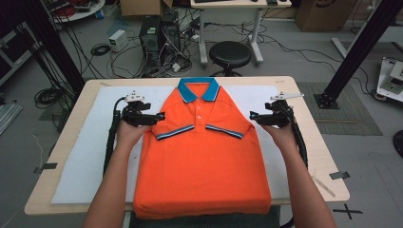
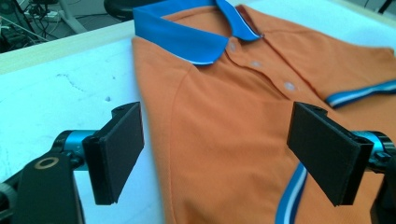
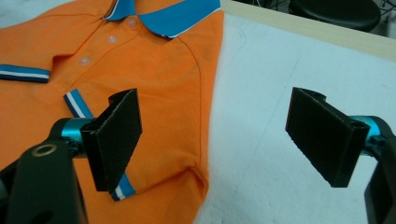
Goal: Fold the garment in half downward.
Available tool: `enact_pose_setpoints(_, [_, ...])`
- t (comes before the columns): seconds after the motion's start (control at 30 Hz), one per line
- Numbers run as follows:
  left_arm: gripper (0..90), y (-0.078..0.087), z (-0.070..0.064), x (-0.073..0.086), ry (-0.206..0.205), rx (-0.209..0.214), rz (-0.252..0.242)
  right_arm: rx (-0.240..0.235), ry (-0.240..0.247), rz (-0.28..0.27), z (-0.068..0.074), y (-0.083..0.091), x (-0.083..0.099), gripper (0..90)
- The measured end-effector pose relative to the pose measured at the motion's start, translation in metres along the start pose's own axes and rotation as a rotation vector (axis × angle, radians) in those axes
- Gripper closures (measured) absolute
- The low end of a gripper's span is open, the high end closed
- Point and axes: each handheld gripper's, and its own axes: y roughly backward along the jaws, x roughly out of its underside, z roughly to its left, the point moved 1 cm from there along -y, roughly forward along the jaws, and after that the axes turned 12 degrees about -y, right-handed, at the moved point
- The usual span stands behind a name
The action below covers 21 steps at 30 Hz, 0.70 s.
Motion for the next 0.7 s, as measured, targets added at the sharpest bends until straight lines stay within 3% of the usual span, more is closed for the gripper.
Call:
enact_pose_setpoints(0.17, [18.8, -0.015, 0.006, 0.009, 0.019, -0.005, 0.046, -0.014, -0.002, 0.033, -0.001, -0.017, -0.007, 18.8])
enact_pose_setpoints(0.23, [18.8, -0.026, 0.009, 0.009, 0.012, 0.001, 0.102, -0.013, -0.006, 0.053, -0.003, -0.024, -0.008, 18.8])
enact_pose_setpoints(0.33, [18.8, -0.036, 0.012, 0.006, 0.01, -0.01, 0.102, -0.014, -0.016, 0.067, -0.005, -0.035, -0.009, 18.8])
enact_pose_setpoints(0.5, [18.8, -0.052, 0.017, 0.004, 0.002, -0.002, 0.152, -0.002, -0.02, 0.09, -0.007, -0.053, -0.01, 18.8])
enact_pose_setpoints(0.7, [18.8, -0.062, 0.021, 0.007, 0.021, -0.015, 0.141, -0.001, -0.005, 0.115, -0.006, -0.074, -0.014, 18.8])
